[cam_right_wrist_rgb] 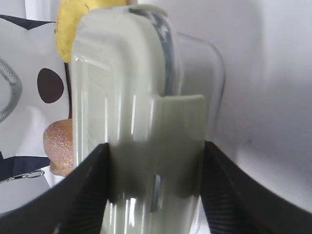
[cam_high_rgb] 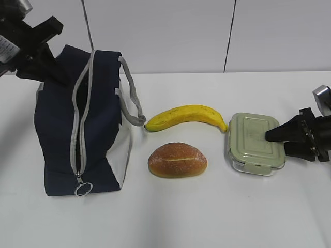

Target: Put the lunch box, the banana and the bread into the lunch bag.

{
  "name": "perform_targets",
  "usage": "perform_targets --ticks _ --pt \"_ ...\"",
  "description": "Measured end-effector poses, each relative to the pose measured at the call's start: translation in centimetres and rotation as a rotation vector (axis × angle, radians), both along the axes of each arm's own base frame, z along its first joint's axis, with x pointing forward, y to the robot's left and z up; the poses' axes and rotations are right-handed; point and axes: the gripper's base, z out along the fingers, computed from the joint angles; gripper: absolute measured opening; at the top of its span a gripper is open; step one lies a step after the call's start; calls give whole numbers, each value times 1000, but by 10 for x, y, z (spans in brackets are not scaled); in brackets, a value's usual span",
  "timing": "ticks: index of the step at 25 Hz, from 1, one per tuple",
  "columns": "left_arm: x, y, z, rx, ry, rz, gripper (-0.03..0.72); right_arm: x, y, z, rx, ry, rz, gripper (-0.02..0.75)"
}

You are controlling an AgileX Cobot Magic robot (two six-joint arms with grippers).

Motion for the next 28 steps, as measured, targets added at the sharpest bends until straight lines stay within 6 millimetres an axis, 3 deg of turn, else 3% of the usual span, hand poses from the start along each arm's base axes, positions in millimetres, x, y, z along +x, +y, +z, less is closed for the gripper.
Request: perform_targets --ticks 2,5,21,28 --pt "0 0 0 -3 0 0 29 0 0 0 0 0 0 403" --pt "0 -1 1 -15 1 3 -1 0 0 0 0 0 0 403" --pt "0 -2 1 -30 1 7 -3 2 0 1 5 -7 -16 402" --pt "1 -2 2 -34 -3 10 -3 10 -4 18 -14 -35 -35 402"
